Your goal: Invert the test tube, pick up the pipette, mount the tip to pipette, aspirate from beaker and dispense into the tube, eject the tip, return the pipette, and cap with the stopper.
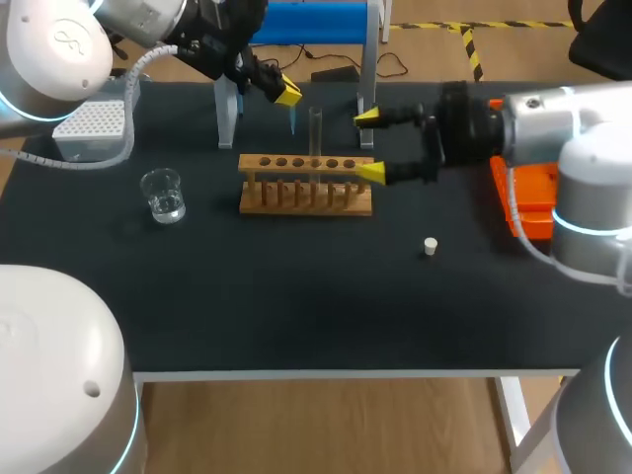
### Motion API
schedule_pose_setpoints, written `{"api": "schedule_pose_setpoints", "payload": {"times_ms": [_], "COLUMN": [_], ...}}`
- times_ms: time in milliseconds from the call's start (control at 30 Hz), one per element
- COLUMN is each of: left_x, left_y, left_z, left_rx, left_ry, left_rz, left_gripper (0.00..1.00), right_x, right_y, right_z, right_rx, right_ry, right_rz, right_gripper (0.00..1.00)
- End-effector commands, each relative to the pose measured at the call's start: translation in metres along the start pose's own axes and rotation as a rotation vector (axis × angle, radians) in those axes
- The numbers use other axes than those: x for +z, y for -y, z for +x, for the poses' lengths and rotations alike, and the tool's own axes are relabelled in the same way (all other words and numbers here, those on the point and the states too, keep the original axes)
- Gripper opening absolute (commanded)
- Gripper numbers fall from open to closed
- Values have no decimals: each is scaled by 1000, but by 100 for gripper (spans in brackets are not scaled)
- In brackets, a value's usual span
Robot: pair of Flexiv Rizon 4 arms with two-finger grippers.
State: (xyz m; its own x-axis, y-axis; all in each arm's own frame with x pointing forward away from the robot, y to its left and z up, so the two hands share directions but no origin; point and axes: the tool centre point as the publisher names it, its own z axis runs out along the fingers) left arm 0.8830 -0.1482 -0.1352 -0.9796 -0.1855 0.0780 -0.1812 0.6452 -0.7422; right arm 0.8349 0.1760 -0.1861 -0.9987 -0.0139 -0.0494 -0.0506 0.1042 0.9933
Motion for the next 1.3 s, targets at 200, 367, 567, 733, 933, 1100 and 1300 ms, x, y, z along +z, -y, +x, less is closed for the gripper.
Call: {"api": "schedule_pose_setpoints", "payload": {"times_ms": [200,367,567,733,933,1100,1300], "left_x": [-1,-1,-1,-1,-1,-1,-1], "left_y": [0,0,0,0,0,0,0], "left_z": [0,0,0,0,0,0,0], "left_rx": [-2,-2,-2,-2,-2,-2,-2], "left_ry": [-1,-1,-1,-1,-1,-1,-1], "left_rz": [-4,-4,-4,-4,-4,-4,-4], "left_gripper": [0,0,0,0,0,0,0], "right_x": [37,49,62,74,84,89,91], "right_y": [-3,-9,-13,-13,-15,-17,-21], "right_z": [-25,-29,-33,-36,-44,-47,-47], "right_rx": [80,90,66,60,68,71,65], "right_ry": [-57,-66,-60,-67,-51,-52,-60], "right_rz": [-52,-69,-76,-79,-90,-102,-115], "right_gripper": [100,100,100,100,100,100,100]}}
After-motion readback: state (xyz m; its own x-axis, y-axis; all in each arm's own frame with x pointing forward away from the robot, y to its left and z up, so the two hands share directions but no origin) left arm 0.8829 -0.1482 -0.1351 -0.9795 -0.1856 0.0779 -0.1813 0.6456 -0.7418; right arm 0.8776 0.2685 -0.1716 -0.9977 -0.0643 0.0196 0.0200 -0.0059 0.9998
